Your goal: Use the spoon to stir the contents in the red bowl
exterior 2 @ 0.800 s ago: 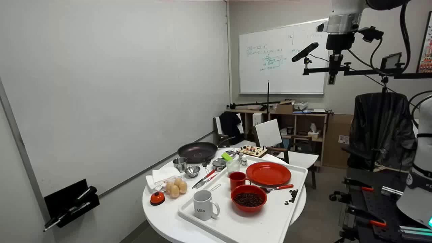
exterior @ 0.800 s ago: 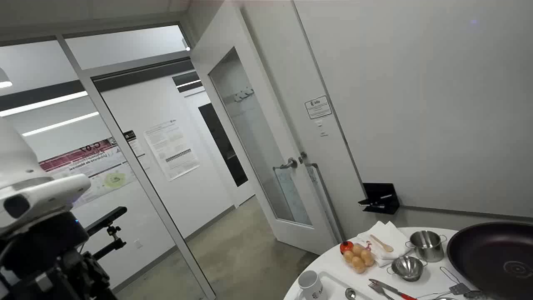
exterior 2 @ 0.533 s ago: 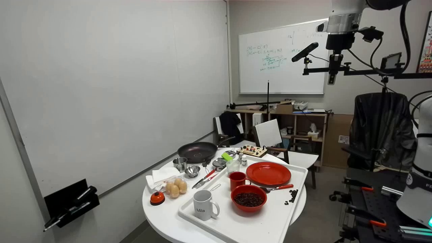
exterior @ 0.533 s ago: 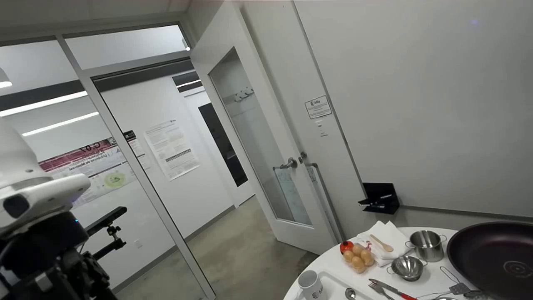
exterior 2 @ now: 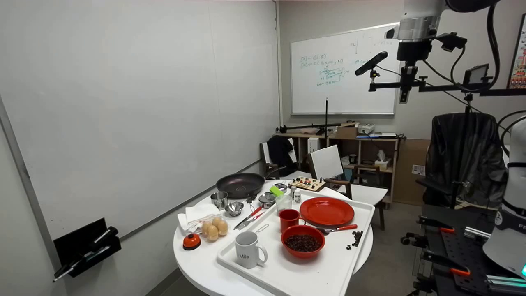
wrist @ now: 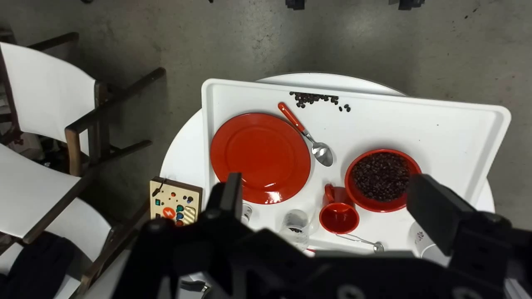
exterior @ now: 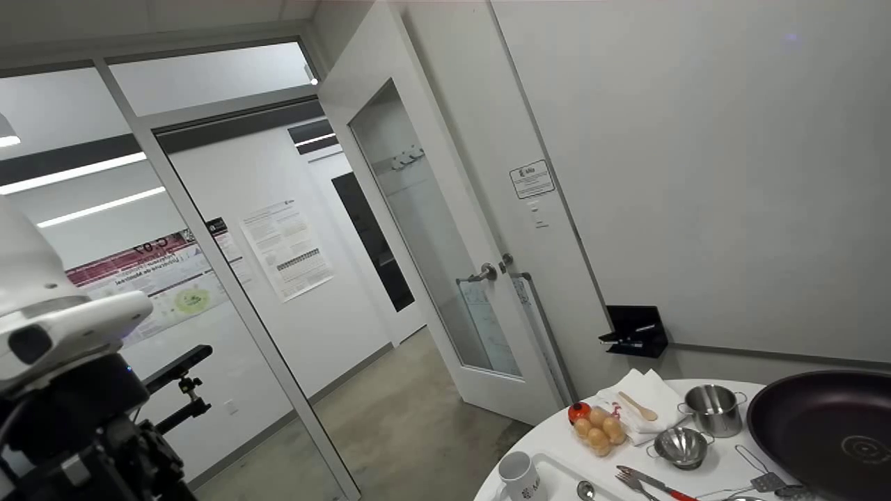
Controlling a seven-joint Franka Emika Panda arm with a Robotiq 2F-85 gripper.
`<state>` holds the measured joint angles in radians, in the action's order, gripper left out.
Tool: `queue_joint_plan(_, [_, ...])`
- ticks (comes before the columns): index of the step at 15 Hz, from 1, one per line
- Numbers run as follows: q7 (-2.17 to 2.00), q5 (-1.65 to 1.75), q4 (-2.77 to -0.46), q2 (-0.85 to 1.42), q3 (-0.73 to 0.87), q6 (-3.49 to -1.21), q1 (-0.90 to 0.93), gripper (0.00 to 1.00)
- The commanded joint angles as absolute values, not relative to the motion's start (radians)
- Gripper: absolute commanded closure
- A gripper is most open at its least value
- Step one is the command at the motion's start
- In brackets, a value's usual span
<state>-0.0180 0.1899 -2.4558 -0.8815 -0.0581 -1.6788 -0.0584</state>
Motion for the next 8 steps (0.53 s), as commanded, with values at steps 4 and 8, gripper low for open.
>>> queue_joint_plan(4, [0.007,0.194,-2.439,-0.795,-0.034,-1.755,-0.011,0.00])
queue_joint_plan(8, [0.076,0.189,-2.426,-0.697,-0.033,-1.824,0.031,0.00])
